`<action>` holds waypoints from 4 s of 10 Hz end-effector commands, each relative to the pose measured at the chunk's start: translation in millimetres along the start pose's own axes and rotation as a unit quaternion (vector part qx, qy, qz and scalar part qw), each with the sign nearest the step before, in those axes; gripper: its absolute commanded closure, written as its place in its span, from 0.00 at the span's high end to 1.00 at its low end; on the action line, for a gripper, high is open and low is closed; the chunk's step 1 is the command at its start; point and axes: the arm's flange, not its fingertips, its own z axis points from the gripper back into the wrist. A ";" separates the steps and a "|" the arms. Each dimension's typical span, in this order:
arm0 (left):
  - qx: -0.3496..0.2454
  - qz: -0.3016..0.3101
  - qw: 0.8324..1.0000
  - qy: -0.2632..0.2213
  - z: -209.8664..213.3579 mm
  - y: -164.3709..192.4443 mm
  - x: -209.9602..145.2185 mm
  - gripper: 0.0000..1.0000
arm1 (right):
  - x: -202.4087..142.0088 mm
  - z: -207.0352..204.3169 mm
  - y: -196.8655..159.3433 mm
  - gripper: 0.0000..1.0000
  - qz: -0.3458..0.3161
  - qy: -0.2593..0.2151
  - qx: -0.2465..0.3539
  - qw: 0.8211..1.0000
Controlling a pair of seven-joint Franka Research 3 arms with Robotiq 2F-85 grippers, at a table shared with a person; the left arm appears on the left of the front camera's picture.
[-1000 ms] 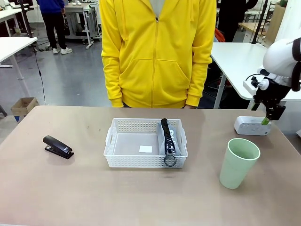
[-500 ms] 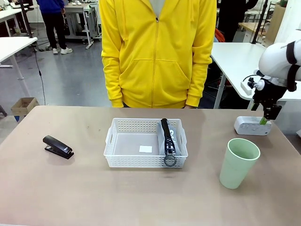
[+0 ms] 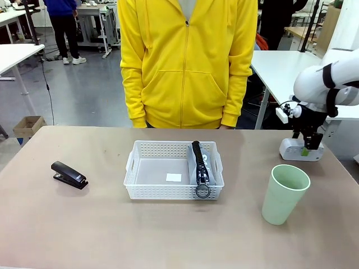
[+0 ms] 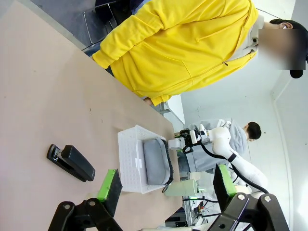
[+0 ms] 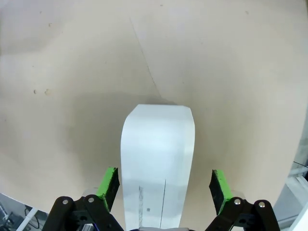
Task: Efficiently arrange items inside the basket to fit them all.
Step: Pick up the Digital clock and place it inside the Organizing basket.
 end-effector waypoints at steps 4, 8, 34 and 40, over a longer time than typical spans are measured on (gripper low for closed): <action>-0.010 -0.010 1.000 -0.006 -1.2 -0.2 -0.1 1.00 | -1.0 -16.1 -11.4 1.00 -0.023 0.014 0.039 0.999; -0.010 -0.010 1.000 -0.006 -1.2 -0.2 -0.1 1.00 | -4.4 -21.9 -12.6 1.00 -0.027 0.006 0.044 0.999; -0.010 -0.010 1.000 -0.006 -1.2 -0.2 -0.1 1.00 | 10.6 159.8 193.4 0.00 0.075 -0.033 -0.008 0.997; -0.010 -0.010 1.000 -0.006 -1.2 -0.2 -0.1 1.00 | 31.6 182.2 203.8 0.55 0.040 -0.079 -0.024 0.996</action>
